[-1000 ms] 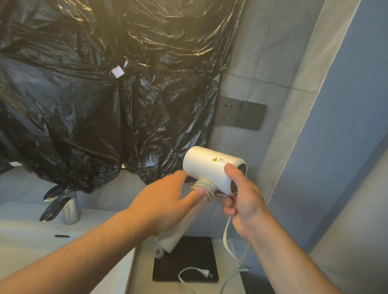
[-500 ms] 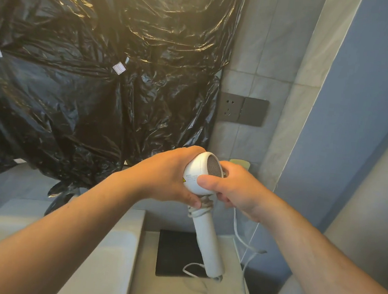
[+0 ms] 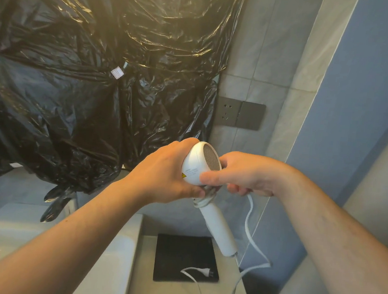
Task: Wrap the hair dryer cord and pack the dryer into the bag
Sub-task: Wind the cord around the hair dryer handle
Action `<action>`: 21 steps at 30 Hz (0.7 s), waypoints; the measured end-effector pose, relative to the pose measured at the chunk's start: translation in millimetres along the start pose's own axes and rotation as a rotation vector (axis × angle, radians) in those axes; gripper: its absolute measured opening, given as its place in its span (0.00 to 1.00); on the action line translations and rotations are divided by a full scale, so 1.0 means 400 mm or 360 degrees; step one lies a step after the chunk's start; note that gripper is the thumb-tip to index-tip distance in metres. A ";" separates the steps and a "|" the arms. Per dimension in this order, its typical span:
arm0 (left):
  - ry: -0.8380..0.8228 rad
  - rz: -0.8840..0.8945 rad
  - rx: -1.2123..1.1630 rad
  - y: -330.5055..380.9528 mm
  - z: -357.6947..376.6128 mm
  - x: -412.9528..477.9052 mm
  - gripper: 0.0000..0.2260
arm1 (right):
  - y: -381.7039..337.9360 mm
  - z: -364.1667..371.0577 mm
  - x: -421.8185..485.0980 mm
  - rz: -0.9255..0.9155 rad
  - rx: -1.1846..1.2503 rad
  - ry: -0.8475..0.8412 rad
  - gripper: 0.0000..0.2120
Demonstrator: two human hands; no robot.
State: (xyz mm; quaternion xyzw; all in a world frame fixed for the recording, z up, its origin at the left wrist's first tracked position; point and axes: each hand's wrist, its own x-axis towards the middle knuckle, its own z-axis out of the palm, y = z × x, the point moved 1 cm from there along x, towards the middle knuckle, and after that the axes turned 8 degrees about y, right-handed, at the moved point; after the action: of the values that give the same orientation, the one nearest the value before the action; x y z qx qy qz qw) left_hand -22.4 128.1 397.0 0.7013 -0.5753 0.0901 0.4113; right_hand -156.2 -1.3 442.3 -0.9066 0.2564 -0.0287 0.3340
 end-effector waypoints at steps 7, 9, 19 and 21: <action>0.0025 -0.0095 -0.0068 0.003 -0.014 0.001 0.43 | 0.026 -0.018 0.005 -0.0190 0.0035 -0.0133 0.14; 0.0100 -0.0156 -0.0089 0.004 -0.010 -0.005 0.45 | 0.037 -0.016 0.015 -0.0182 0.0174 -0.0004 0.12; -0.0049 -0.0218 0.0185 0.040 -0.013 0.005 0.64 | 0.082 0.011 0.022 -0.0230 0.0510 0.0253 0.12; 0.0032 -0.0275 0.0102 0.036 -0.010 0.000 0.61 | 0.078 0.008 0.020 -0.0234 0.0500 0.0309 0.09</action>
State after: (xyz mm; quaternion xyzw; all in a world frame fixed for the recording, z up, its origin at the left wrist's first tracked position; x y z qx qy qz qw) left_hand -33.7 130.8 406.1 0.7602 -0.5053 0.0796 0.4005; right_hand -162.6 -23.5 419.5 -0.8525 0.2130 -0.1800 0.4422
